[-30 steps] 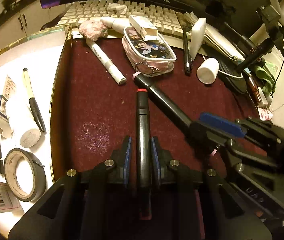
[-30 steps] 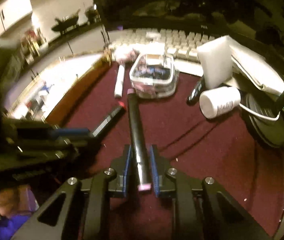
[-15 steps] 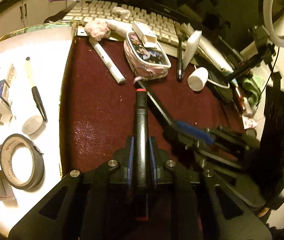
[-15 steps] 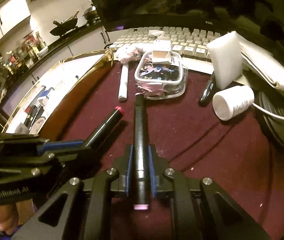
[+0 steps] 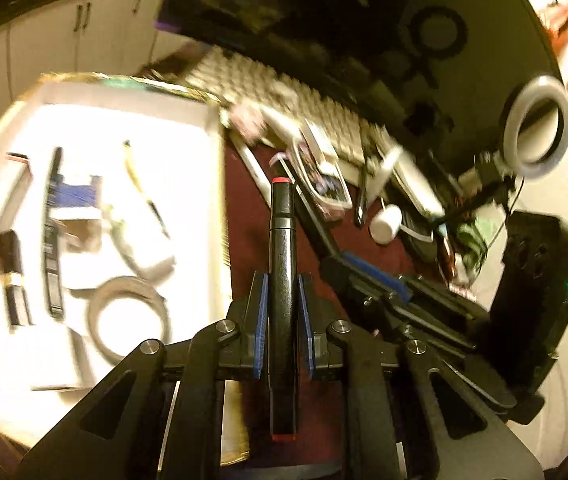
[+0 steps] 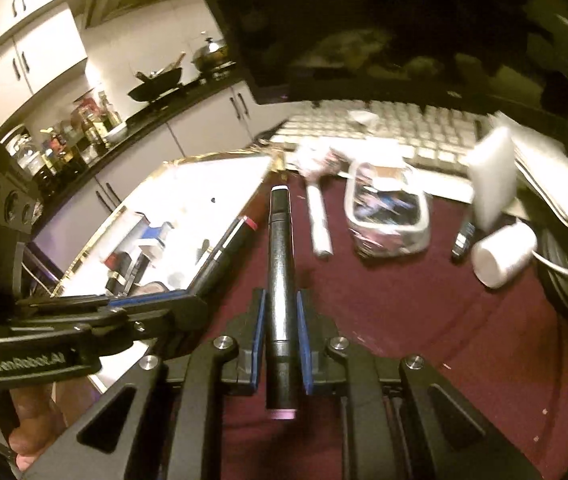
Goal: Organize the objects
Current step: 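Carry both markers into the white tray and open both tools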
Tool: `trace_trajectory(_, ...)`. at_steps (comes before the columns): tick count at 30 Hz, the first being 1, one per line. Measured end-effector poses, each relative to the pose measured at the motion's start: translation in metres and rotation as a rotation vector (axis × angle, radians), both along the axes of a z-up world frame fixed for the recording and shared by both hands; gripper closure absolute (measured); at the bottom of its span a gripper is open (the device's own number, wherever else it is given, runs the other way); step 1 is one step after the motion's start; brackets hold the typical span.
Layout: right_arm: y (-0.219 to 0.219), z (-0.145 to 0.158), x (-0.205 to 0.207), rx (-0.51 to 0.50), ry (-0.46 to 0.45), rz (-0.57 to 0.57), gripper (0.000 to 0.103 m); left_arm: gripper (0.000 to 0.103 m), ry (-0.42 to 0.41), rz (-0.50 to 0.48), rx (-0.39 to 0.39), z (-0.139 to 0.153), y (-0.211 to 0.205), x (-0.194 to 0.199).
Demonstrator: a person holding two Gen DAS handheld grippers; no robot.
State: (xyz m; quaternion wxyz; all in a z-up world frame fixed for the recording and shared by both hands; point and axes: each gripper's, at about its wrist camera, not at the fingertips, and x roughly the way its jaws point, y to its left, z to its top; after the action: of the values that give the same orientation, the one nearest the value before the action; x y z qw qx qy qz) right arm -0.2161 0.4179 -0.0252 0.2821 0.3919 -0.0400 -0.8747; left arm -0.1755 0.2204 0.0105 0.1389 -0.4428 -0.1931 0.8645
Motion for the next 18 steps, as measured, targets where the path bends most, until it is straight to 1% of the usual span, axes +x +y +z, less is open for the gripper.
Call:
trace_trajectory(5, -0.036, 0.004, -0.008, -0.006, -0.004, 0.039, 0.089, 0.089, 0.039, 0.106, 0.002, 0.015, -0.05, 0.005)
trace_trajectory(8, -0.058, 0.004, -0.017, -0.005, -0.018, 0.061, 0.089, 0.089, 0.045, 0.155, 0.003, 0.021, -0.083, 0.003)
trace_trajectory(11, -0.079, 0.006, -0.028, -0.008, -0.017, 0.083, 0.089, 0.089, 0.045, 0.201, -0.027, 0.023, -0.109, -0.004)
trace_trajectory(14, -0.097, 0.006, -0.039, -0.018, -0.028, 0.086, 0.089, 0.089, 0.025, 0.227, -0.05, 0.016, -0.127, -0.018)
trace_trajectory(18, -0.116, 0.003, -0.056, -0.006, -0.042, 0.073, 0.089, 0.089, -0.024, 0.245, -0.08, -0.005, -0.141, -0.041)
